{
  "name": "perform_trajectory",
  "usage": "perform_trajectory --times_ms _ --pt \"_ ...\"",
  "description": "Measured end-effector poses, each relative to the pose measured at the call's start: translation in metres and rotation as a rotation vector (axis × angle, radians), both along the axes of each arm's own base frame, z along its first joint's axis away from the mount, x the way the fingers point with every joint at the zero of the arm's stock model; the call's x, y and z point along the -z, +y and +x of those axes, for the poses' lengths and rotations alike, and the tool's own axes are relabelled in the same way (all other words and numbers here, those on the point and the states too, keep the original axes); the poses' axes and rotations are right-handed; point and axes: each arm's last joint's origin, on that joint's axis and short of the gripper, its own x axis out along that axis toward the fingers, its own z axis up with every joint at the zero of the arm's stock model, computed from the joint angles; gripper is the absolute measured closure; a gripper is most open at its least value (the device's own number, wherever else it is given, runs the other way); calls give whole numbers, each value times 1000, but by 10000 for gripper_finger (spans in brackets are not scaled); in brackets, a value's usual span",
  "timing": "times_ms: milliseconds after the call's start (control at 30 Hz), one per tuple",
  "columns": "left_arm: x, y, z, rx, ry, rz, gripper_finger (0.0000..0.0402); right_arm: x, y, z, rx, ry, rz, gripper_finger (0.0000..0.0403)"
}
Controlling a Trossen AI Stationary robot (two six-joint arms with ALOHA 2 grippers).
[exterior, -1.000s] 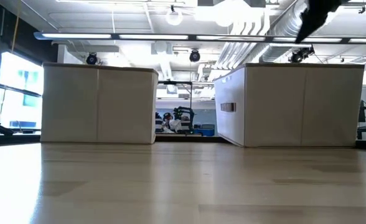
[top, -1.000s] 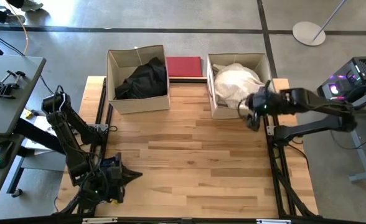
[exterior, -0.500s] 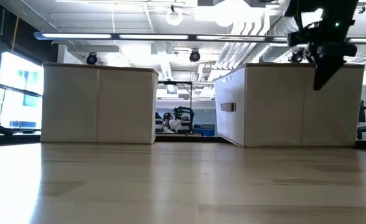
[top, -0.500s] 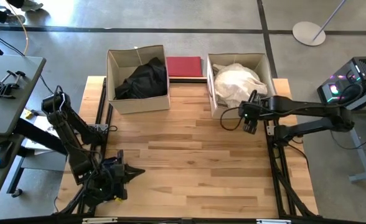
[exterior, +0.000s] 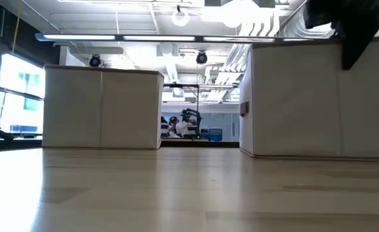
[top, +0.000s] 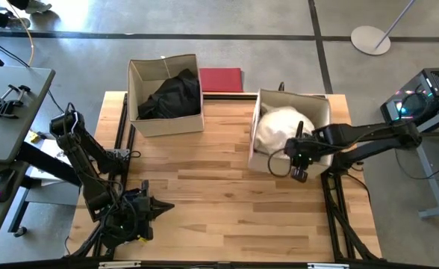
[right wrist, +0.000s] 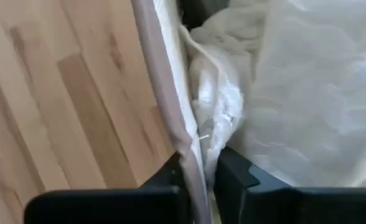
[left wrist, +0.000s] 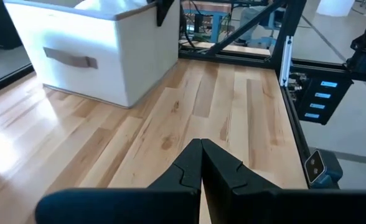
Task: Sort clothes
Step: Adjust the laundry organizers
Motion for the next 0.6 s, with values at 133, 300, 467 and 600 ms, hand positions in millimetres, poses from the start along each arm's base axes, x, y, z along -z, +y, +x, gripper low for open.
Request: perform_trajectory --times_ms 133,300,467,600 --pt "0 0 0 5 3 16 402 2 4 -5 -42 37 -92 392" --pt "0 0 0 6 6 20 402 8 -6 -9 -80 101 -254 395" --pt "0 0 0 8 7 19 401 9 -21 -11 -110 158 -389 392" --pt "0 0 0 8 7 19 402 9 -28 -11 -84 167 -396 382"
